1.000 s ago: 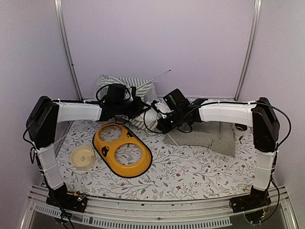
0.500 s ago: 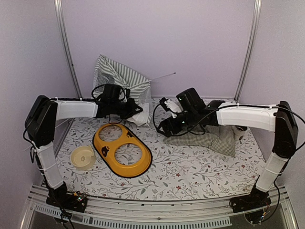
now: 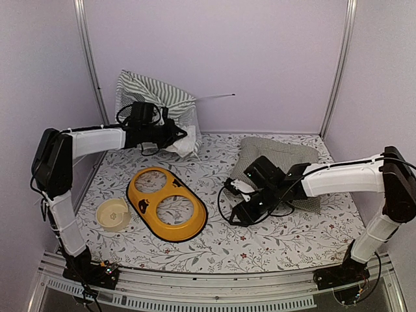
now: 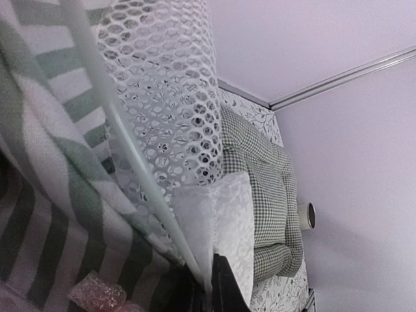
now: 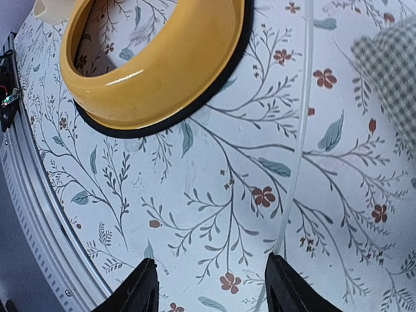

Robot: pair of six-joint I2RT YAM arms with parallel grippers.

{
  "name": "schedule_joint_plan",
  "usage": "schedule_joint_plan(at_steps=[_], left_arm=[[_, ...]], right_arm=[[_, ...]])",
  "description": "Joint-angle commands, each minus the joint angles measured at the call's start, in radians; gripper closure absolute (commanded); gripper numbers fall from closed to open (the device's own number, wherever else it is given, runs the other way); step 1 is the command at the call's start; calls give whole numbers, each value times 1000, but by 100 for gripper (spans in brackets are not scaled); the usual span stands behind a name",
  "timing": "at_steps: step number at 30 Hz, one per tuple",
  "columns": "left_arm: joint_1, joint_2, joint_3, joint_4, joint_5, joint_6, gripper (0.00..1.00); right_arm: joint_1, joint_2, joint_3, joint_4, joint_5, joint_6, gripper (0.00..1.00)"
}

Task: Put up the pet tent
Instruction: Pass from the left arm to the right

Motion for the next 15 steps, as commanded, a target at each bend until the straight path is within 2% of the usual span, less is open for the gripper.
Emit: schedule_joint_plan(at_steps=[1, 10, 15], left_arm=[[39, 1, 74, 28, -5, 49, 100], [56, 20, 128, 0, 15, 63, 100], [60, 21, 134, -16, 15, 74, 100]], right_arm=[[4, -58, -62, -31, -55, 51, 45], [6, -112, -161, -63, -27, 74, 58], [6, -161, -163, -86, 1, 83, 58]])
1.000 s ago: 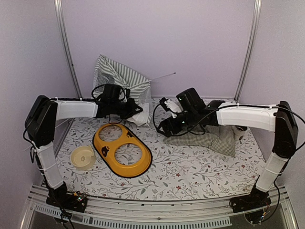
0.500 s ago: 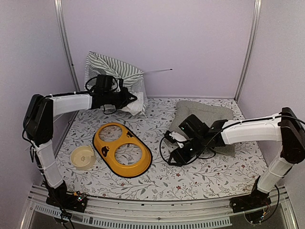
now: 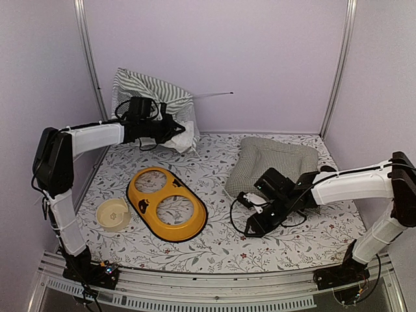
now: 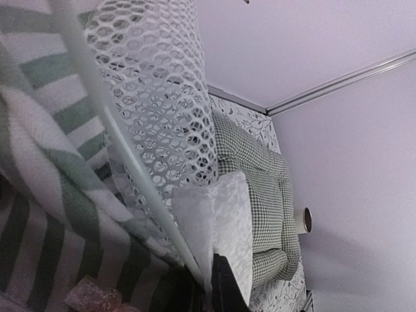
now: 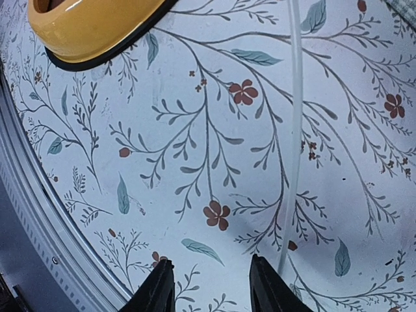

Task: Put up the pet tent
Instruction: Pass from the left arm to the right

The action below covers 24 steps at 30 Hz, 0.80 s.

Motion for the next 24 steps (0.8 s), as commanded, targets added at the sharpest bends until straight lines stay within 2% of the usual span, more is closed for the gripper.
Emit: schedule_joint_plan(at_steps=[1, 8, 14, 20, 24], left_arm=[[30, 3, 50, 40, -15, 58, 100], [41, 4, 59, 38, -1, 62, 100], [45, 5, 71, 34, 9, 65, 100], [46, 8, 75, 33, 17, 66, 100], [45, 10, 78, 34, 24, 62, 100]], right_arm=[[5, -74, 2, -26, 27, 17, 58], [3, -116, -6, -56, 90, 35, 52], [2, -72, -24, -52, 115, 56, 52], [-12, -30, -22, -8, 144, 75, 55], [-11, 32, -14, 42, 115, 78, 63]])
